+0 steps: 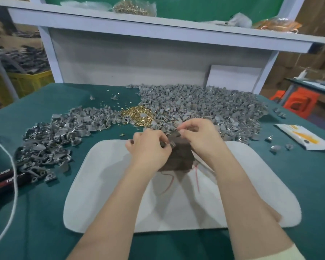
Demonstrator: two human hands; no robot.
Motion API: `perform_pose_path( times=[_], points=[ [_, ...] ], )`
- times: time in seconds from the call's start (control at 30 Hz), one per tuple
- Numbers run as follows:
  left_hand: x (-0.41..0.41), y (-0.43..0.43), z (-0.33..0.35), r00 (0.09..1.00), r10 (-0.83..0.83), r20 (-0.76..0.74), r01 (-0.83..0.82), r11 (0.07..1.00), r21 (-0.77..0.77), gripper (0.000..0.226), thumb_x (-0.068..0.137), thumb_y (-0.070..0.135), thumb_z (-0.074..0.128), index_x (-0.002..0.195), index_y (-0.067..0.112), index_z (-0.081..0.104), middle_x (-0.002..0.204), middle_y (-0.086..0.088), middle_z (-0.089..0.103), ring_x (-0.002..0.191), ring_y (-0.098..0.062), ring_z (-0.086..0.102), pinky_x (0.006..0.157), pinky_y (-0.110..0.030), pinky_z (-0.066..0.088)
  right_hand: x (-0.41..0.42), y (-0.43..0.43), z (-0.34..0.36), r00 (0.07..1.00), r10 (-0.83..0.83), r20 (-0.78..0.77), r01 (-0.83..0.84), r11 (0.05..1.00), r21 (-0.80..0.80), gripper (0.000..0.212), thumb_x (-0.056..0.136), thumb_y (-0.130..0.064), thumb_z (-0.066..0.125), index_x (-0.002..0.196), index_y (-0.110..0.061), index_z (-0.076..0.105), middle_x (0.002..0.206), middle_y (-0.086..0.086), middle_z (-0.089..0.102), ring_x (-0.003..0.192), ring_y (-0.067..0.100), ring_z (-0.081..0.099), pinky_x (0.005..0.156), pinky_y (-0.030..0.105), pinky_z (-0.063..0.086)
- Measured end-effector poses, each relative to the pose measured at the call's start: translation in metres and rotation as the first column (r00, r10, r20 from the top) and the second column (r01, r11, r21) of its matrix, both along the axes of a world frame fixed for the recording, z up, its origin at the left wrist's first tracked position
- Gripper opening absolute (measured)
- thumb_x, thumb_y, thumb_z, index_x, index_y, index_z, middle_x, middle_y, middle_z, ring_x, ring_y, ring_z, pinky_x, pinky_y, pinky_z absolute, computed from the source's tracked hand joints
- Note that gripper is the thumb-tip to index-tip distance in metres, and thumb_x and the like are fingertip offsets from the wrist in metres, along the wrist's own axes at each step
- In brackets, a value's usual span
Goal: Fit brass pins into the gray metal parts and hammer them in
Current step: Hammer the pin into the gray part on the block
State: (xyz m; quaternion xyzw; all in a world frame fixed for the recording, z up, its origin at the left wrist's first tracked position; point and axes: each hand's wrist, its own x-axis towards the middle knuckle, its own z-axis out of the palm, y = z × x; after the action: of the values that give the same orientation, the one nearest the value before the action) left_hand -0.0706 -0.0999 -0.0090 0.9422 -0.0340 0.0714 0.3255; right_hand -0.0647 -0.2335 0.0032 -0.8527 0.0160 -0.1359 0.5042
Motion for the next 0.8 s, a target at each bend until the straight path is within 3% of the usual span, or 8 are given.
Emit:
perform_pose_path(
  times=[0.2, 0.3, 0.53, 0.73, 0.8],
  points=[
    [-0.002, 0.004, 0.006, 0.992, -0.078, 0.096, 0.091, 0.987, -0.133, 0.017, 0.085, 0.033, 0.064, 0.101, 0.034, 0.064, 0.118, 0.006, 0.058, 0.12, -0.023, 0.045, 0.102, -0.037, 0.034, -0.002, 0.008, -0.009, 0.995, 0.04, 0.09, -0.04, 0.999, -0.002, 0.017, 0.086, 0.001, 0.06, 0.092, -0.015, 0.059, 0.08, -0.001, 0.061, 0.081, 0.017, 0.06, 0.079, 0.025, 0.049],
    [-0.003, 0.003, 0.006, 0.974, -0.139, 0.177, 0.166, 0.975, -0.146, 0.014, 0.087, 0.023, 0.062, 0.099, 0.029, 0.066, 0.109, 0.005, 0.063, 0.112, -0.02, 0.051, 0.098, -0.042, 0.039, -0.002, 0.011, -0.009, 0.993, 0.055, 0.102, -0.056, 0.998, 0.002, 0.018, 0.086, 0.0, 0.061, 0.087, -0.018, 0.057, 0.079, 0.001, 0.062, 0.081, 0.021, 0.062, 0.082, 0.038, 0.053],
    [-0.001, 0.003, 0.003, 0.958, -0.113, 0.265, 0.16, 0.974, -0.162, 0.009, 0.089, 0.018, 0.059, 0.088, 0.026, 0.063, 0.097, 0.006, 0.064, 0.103, -0.02, 0.055, 0.095, -0.044, 0.04, -0.003, 0.01, -0.009, 0.996, 0.064, 0.069, -0.07, 0.994, 0.089, 0.019, 0.086, -0.006, 0.063, 0.081, -0.023, 0.059, 0.081, 0.006, 0.067, 0.08, 0.024, 0.065, 0.082, 0.049, 0.053],
    [-0.001, 0.002, 0.004, 0.951, -0.13, 0.279, 0.183, 0.968, -0.173, 0.009, 0.089, 0.02, 0.061, 0.085, 0.028, 0.061, 0.096, 0.006, 0.063, 0.102, -0.019, 0.055, 0.095, -0.044, 0.04, -0.003, 0.008, -0.009, 0.997, 0.063, 0.034, -0.067, 0.989, 0.13, 0.019, 0.088, -0.008, 0.062, 0.071, -0.018, 0.064, 0.064, 0.003, 0.065, 0.061, 0.015, 0.059, 0.079, 0.045, 0.053],
    [-0.001, 0.005, 0.004, 0.959, -0.137, 0.25, 0.191, 0.96, -0.207, 0.009, 0.088, 0.022, 0.063, 0.086, 0.03, 0.059, 0.096, 0.007, 0.063, 0.101, -0.017, 0.056, 0.096, -0.043, 0.042, -0.003, 0.007, -0.01, 0.998, 0.049, 0.037, -0.052, 0.996, 0.079, 0.018, 0.089, -0.009, 0.061, 0.072, -0.017, 0.063, 0.063, 0.0, 0.064, 0.061, 0.014, 0.059, 0.077, 0.042, 0.053]
  ],
)
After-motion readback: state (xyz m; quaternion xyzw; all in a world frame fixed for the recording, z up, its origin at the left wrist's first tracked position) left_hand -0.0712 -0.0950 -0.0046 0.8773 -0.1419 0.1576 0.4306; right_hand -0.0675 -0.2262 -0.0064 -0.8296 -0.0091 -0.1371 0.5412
